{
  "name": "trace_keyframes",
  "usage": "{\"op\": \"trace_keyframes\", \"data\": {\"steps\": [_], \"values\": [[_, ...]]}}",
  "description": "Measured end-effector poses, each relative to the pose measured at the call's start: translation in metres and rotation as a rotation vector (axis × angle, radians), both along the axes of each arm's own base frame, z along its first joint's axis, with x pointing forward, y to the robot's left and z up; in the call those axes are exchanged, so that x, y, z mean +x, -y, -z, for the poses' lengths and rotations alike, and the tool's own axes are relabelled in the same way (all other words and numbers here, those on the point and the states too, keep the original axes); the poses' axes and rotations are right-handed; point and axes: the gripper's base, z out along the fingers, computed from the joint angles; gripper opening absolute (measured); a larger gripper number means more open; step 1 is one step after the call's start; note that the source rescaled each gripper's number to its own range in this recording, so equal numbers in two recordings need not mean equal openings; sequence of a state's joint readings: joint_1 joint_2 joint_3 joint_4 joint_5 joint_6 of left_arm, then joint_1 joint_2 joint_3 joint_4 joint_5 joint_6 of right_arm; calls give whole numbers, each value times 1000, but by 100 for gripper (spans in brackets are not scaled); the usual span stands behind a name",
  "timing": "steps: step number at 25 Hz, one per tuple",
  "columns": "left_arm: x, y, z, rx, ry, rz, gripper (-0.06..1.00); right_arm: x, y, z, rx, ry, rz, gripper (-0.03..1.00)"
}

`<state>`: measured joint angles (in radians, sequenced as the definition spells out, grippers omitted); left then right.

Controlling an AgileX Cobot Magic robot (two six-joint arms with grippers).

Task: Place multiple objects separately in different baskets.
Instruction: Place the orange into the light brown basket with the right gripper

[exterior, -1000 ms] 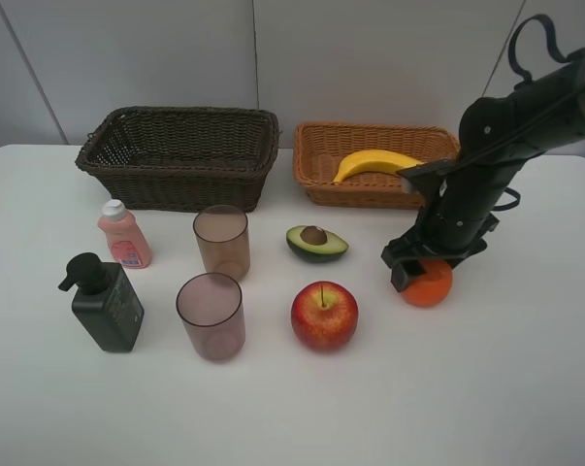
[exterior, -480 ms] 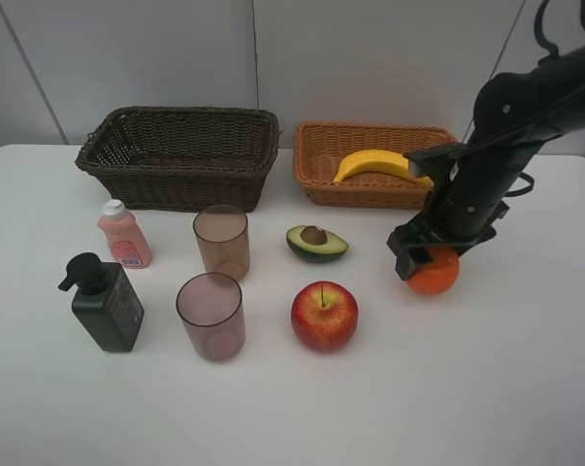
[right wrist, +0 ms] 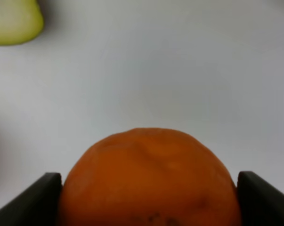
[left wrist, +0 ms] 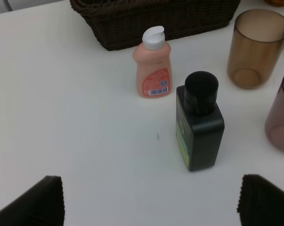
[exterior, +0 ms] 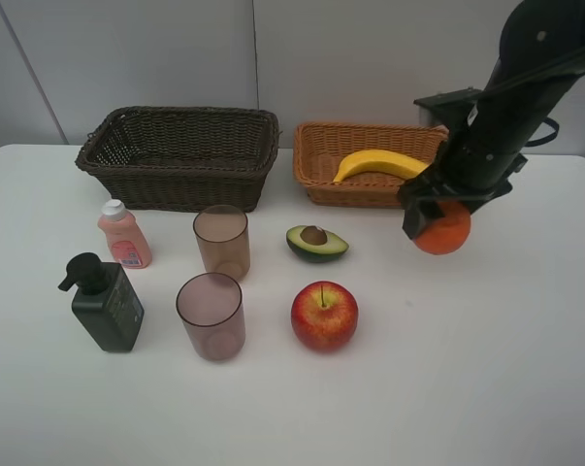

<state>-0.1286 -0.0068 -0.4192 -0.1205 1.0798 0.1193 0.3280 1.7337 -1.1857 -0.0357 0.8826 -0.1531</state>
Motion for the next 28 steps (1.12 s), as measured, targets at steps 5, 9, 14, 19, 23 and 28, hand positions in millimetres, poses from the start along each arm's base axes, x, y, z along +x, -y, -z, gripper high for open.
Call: {"op": "trace_keyframes", "data": {"steps": [5, 9, 14, 19, 23, 28], "values": [[0, 0, 0, 0, 0, 0, 98, 17, -6, -31, 14, 104, -63, 63], [0, 0, 0, 0, 0, 0, 98, 29, -10, -51, 27, 205, -111, 63], [0, 0, 0, 0, 0, 0, 98, 49, -11, -56, 24, 316, -139, 63], [0, 0, 0, 0, 0, 0, 98, 72, -5, -48, 28, 406, -127, 63], [0, 0, 0, 0, 0, 0, 98, 89, 4, -34, 24, 464, -127, 63], [0, 0, 0, 0, 0, 0, 98, 107, 12, -10, 25, 501, -109, 63]]}}
